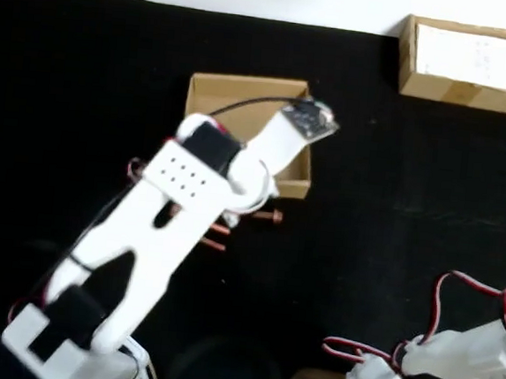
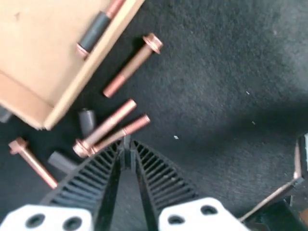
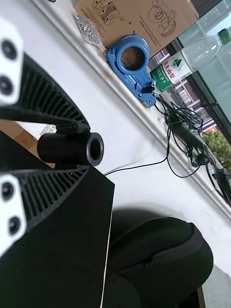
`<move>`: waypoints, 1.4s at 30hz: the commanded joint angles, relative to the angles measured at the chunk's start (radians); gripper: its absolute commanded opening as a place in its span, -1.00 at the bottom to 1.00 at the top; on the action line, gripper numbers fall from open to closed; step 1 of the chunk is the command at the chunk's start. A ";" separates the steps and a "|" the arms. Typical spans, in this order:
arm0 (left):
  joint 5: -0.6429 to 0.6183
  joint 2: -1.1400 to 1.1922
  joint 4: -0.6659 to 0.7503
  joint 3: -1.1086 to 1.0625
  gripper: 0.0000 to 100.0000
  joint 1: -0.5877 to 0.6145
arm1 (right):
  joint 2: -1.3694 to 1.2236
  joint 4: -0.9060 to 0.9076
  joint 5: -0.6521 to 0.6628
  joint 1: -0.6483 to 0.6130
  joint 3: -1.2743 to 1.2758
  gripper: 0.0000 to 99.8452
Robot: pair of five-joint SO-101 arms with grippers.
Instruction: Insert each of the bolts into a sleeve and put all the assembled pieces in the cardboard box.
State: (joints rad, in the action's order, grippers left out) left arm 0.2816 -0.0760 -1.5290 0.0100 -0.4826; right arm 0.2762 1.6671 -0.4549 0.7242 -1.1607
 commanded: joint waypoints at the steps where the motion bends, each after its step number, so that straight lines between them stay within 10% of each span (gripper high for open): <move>1: 0.049 0.111 0.032 0.081 -0.98 -0.013 | 0.007 -0.022 -0.003 -0.008 -0.033 -0.99; 13: 0.313 0.567 0.072 0.361 -0.73 -0.021 | -0.002 -0.028 -0.003 -0.007 -0.022 -0.99; 42: 0.321 1.109 -0.078 0.912 -0.97 0.050 | -0.188 -0.156 -0.003 0.101 -0.024 -0.99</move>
State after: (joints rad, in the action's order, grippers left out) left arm 0.5930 1.0104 -1.5919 0.8723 -0.4795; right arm 0.0905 1.5367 -0.4549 0.8147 -1.1669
